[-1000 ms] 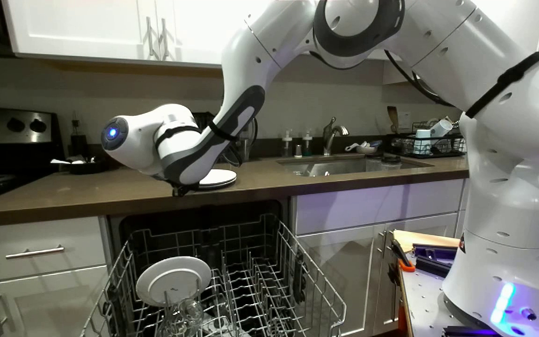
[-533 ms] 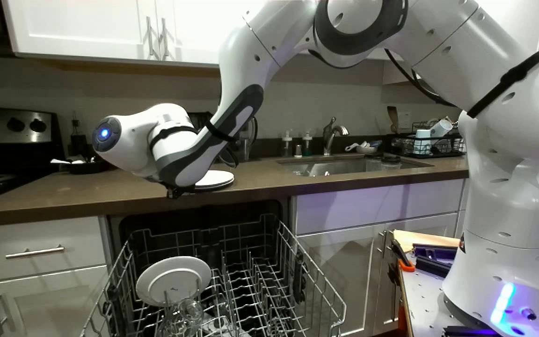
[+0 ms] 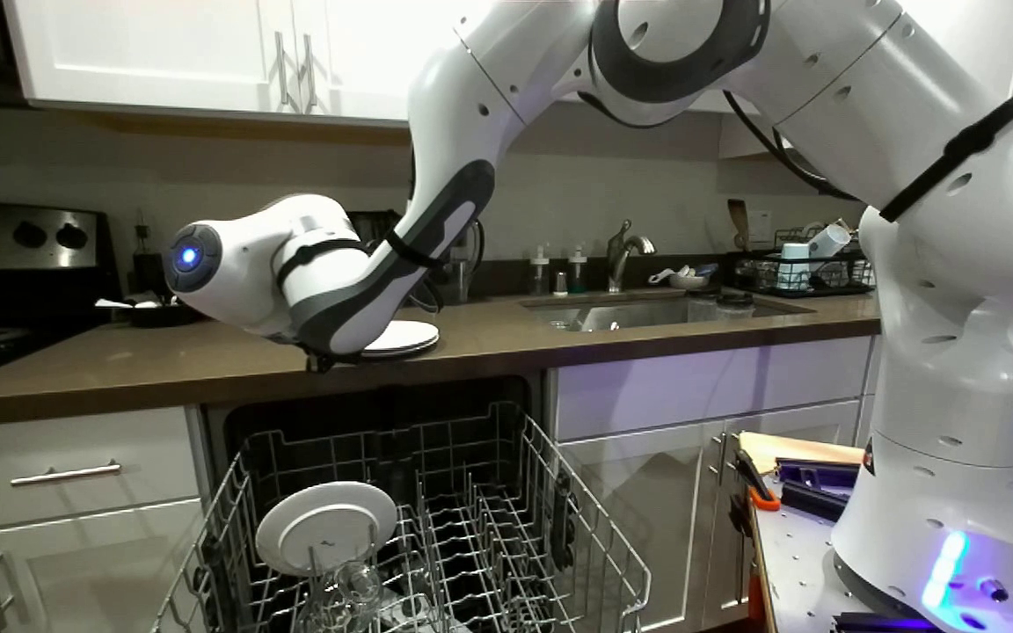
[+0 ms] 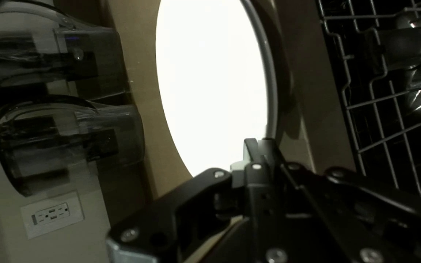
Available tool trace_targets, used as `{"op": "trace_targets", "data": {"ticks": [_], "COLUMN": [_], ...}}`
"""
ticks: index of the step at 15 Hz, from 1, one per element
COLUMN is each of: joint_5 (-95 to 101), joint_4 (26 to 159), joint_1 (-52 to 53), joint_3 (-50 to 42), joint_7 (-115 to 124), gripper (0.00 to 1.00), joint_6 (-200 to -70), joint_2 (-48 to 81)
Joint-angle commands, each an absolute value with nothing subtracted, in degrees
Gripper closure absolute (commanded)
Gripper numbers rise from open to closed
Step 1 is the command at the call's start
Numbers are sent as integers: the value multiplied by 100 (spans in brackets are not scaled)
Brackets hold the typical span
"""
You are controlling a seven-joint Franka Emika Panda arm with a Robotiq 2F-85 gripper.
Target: Pick up the white plate from the countertop and put it in the dishwasher
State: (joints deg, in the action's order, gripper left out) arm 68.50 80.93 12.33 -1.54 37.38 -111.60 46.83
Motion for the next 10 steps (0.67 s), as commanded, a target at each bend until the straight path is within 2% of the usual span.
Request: {"op": "trace_targets", "data": {"ticks": [1,7,9,10], "joint_5": [6984,6940,6943,6936], "joint_4": [8080,8068,8053,8033], "joint_1": [1262,1225,1220,1217], "joint_3": [-221,-214,-224,-226], "joint_7": [3924,3885,3874,3861], "gripper": [74,35,27,49], "joint_6": [-11176,-11186,-11185,-11176], "joint_2": [4702,4691,4706,4720]}}
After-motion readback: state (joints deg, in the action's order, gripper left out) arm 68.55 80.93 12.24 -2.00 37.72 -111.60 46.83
